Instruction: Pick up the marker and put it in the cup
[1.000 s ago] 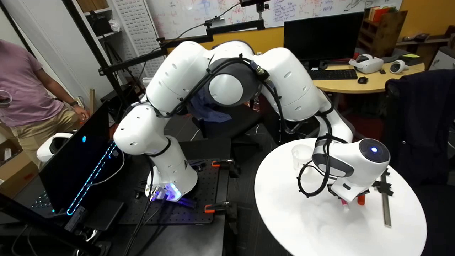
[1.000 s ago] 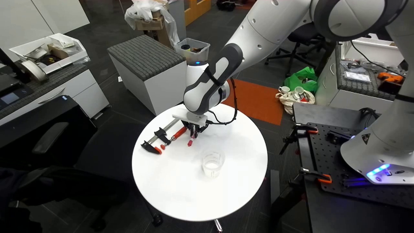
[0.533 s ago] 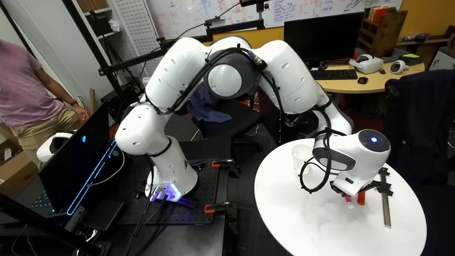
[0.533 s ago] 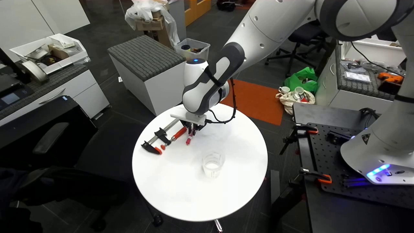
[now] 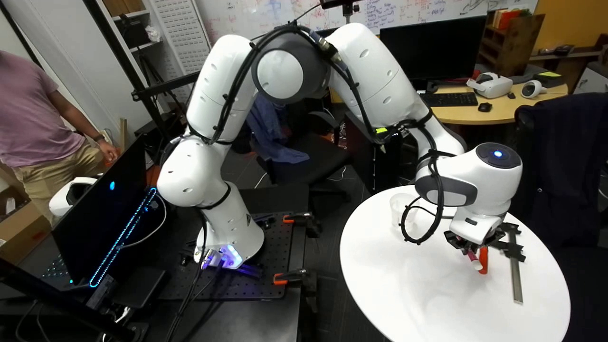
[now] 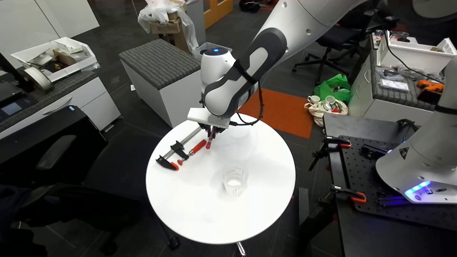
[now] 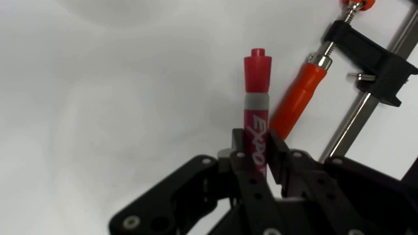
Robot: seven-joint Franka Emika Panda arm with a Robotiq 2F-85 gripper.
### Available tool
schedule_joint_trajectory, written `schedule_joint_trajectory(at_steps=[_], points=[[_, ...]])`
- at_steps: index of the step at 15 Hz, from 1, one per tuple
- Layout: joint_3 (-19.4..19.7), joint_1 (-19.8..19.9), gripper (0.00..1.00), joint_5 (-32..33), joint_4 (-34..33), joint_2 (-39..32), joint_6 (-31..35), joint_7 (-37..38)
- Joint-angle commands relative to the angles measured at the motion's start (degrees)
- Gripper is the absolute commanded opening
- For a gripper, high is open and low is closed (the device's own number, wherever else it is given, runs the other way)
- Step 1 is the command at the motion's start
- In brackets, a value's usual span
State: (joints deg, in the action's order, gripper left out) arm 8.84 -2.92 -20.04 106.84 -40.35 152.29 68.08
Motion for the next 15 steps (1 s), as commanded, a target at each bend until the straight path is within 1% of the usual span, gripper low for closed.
schedule_joint_trajectory(at_steps=[1, 5, 9, 15], points=[[0.48, -1.56, 0.05, 2.35, 6.08, 6.52, 0.15, 1.34], [0.94, -2.43, 0.05, 4.30, 10.22, 10.50, 1.20, 1.51], [1.00, -2.04, 0.05, 6.13, 15.51, 14.01, 2.44, 0.76], [1.15, -2.05, 0.05, 7.76, 23.09, 17.74, 7.64, -0.01]])
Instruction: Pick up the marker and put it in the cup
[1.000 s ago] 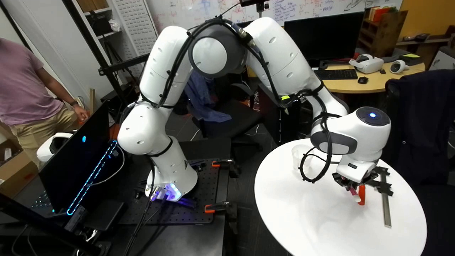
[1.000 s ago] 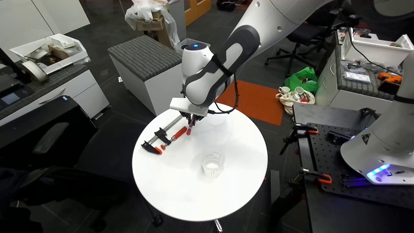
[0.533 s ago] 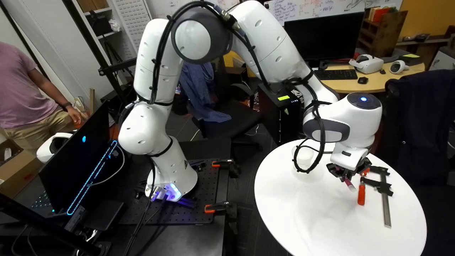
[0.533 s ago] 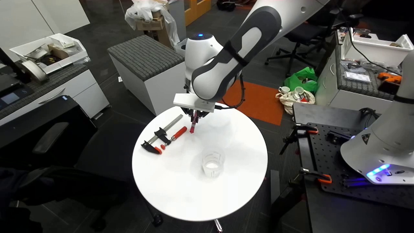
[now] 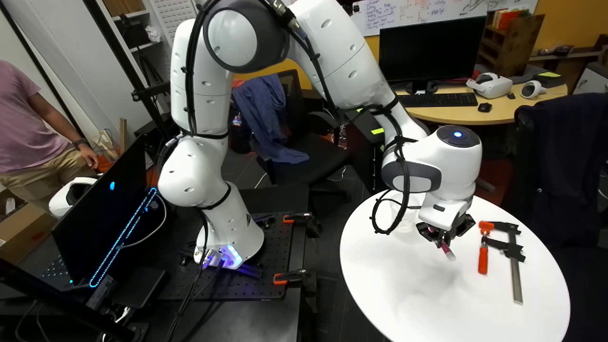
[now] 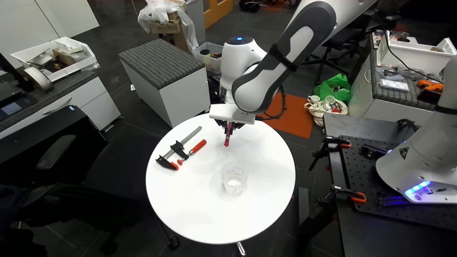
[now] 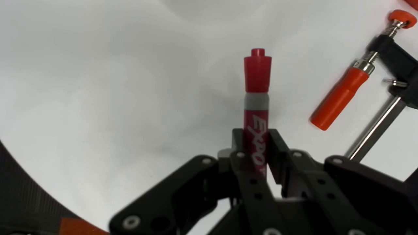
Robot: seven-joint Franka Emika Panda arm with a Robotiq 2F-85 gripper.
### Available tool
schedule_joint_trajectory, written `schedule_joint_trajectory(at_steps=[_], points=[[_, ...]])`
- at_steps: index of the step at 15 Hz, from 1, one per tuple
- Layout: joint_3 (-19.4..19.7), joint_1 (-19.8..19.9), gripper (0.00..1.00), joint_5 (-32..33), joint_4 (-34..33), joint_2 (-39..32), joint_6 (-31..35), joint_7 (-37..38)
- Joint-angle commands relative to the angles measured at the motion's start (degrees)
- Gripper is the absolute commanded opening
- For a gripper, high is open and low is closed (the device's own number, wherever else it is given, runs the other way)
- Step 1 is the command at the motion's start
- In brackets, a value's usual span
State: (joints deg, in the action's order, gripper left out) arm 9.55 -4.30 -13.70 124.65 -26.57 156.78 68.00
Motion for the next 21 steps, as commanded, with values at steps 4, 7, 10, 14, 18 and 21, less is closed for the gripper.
schedule_joint_trajectory(at_steps=[4, 7, 10, 14, 18, 21], points=[[0.73, -1.16, 0.05, 2.50, 8.16, 5.69, 5.41, 0.10], [0.95, -1.76, 0.05, 4.09, 9.66, 7.18, 5.86, 0.32], [1.09, -2.52, 0.05, 5.92, 10.52, 8.64, 5.58, 0.64], [1.19, -3.83, 0.05, 9.19, 10.79, 9.92, 5.18, 1.30], [0.98, -5.14, 0.05, 12.25, 9.94, 10.17, 4.37, 1.61], [0.67, -6.04, 0.05, 13.66, 9.56, 9.98, 4.04, 1.62]])
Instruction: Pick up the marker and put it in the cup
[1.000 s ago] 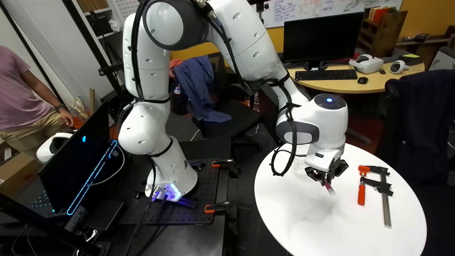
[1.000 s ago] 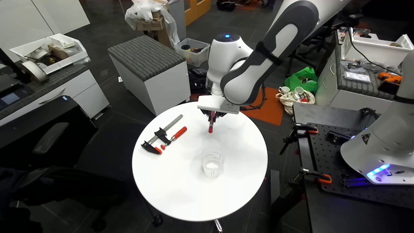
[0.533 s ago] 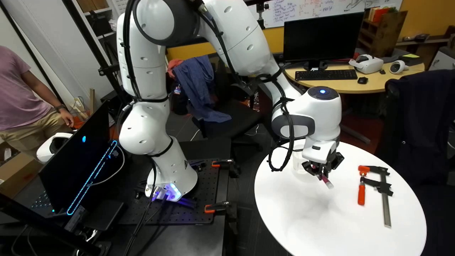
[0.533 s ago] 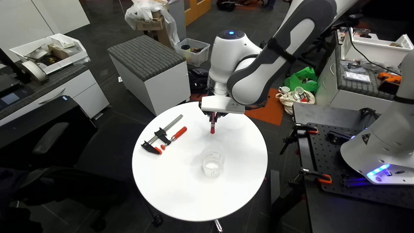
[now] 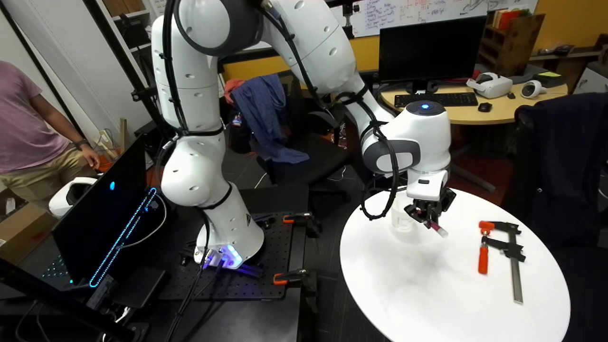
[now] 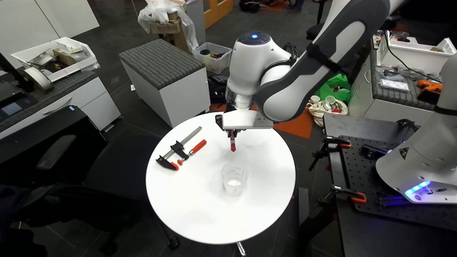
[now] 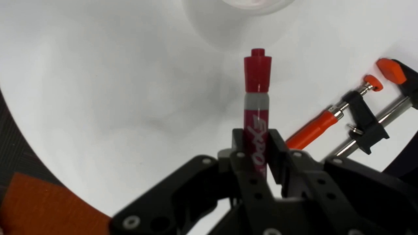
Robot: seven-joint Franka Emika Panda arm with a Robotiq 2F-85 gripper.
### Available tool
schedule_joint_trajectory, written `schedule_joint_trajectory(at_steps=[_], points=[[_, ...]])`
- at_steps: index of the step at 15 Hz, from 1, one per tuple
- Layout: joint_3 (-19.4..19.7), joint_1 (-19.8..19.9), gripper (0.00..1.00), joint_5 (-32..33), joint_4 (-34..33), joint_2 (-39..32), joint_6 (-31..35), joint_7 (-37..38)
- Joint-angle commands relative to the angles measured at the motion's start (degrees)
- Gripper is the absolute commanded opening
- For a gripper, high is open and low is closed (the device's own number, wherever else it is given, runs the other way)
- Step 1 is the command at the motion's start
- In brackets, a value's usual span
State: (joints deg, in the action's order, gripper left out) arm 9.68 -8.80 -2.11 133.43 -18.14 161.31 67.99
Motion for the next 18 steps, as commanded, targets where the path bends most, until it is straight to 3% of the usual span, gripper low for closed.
schedule_joint_trajectory(at_steps=[1, 10, 18], points=[[0.54, -2.02, 0.05, 2.55, 0.45, 1.22, -0.64, 1.85], [0.86, -6.26, 0.05, 7.16, 0.08, 0.37, -0.43, 3.49], [3.64, -11.36, 0.05, 17.49, -1.52, -2.84, -0.10, 11.68]])
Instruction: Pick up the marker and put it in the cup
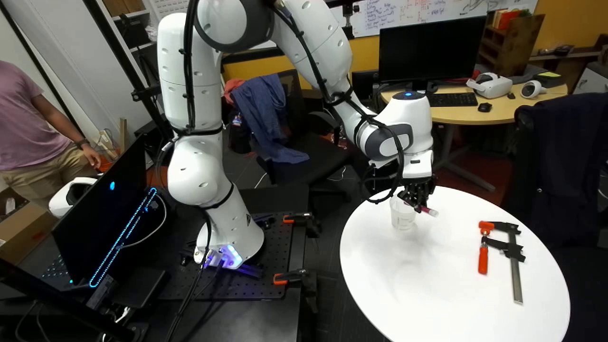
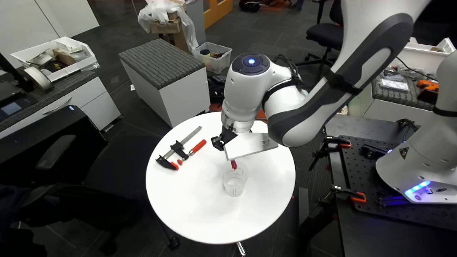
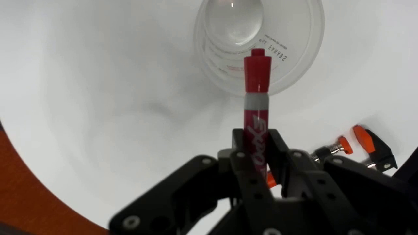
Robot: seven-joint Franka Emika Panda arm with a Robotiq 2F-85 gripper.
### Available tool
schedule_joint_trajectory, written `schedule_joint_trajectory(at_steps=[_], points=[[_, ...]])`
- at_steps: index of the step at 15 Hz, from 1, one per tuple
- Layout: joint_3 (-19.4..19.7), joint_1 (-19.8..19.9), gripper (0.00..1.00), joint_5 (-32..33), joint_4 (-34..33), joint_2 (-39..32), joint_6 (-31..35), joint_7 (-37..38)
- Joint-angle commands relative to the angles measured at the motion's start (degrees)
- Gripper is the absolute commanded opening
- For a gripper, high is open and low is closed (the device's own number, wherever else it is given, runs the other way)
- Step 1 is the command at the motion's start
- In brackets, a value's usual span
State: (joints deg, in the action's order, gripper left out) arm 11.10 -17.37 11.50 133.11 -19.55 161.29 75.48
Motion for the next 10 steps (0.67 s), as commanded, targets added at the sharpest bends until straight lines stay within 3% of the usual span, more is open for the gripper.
schedule_joint_trajectory(at_steps=[1, 10], points=[[2.53, -3.39, 0.05, 5.09, -1.27, -1.69, -0.14, 5.25], [4.56, -7.93, 0.05, 13.22, -1.76, -3.34, -0.50, 11.79]])
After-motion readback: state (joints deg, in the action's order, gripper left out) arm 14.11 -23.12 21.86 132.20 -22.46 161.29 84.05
